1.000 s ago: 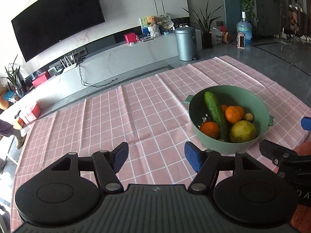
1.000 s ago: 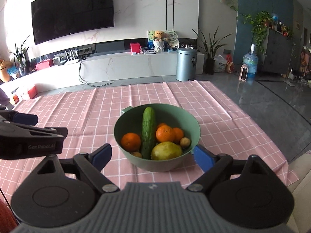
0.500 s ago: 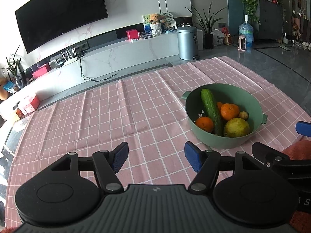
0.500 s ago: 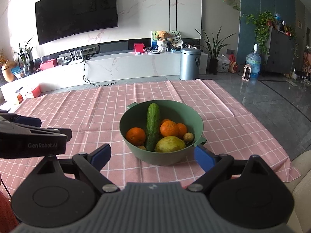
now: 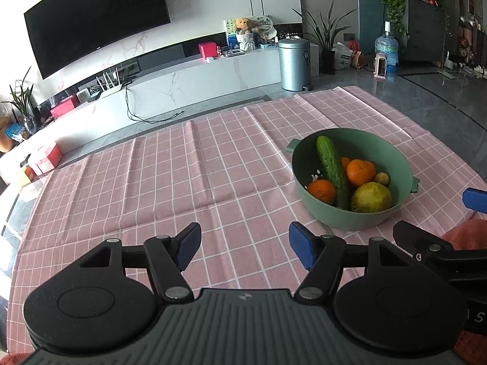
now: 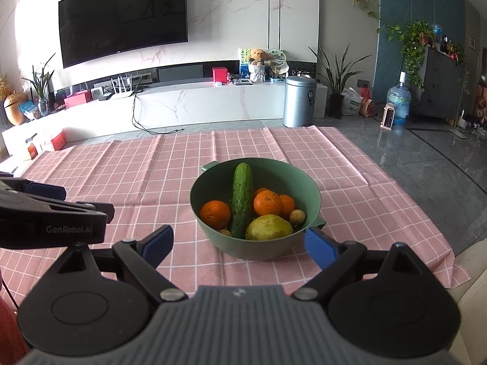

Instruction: Organize fruits

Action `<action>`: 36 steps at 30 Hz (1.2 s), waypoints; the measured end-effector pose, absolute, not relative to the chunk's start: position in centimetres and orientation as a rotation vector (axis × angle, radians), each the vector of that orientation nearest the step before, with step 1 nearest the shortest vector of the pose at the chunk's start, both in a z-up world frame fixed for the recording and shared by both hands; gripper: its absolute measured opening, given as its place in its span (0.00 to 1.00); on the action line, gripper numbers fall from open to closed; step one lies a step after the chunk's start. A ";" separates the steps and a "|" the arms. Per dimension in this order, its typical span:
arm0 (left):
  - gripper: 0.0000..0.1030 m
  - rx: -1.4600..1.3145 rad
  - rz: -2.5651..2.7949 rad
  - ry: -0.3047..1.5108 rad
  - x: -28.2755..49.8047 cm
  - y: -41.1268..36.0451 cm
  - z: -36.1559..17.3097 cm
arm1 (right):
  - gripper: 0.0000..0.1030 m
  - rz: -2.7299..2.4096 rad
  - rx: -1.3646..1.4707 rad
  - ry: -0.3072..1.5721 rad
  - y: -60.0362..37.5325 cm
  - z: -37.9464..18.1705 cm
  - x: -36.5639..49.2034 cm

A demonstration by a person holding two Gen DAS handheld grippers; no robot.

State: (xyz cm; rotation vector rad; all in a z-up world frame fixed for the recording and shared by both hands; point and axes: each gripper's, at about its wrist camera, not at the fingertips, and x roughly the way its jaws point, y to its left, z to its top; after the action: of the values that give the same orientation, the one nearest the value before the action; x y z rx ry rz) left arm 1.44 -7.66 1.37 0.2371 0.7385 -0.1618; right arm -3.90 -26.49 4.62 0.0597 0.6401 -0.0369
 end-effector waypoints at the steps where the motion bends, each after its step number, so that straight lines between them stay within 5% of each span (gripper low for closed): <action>1: 0.76 0.234 -0.161 0.743 1.5 -7.6 1.3 | 0.87 -0.036 0.059 0.641 -26.5 4.6 -3.9; 36: 0.76 0.207 -0.165 0.772 1.7 -7.3 1.3 | 0.92 -0.029 0.049 0.659 -26.3 4.4 -3.5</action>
State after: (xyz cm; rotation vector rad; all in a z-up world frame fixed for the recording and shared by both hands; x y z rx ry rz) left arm 1.68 -7.30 1.28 0.2073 0.7717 -0.1649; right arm -3.52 -26.31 4.44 0.0493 0.6587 -0.0294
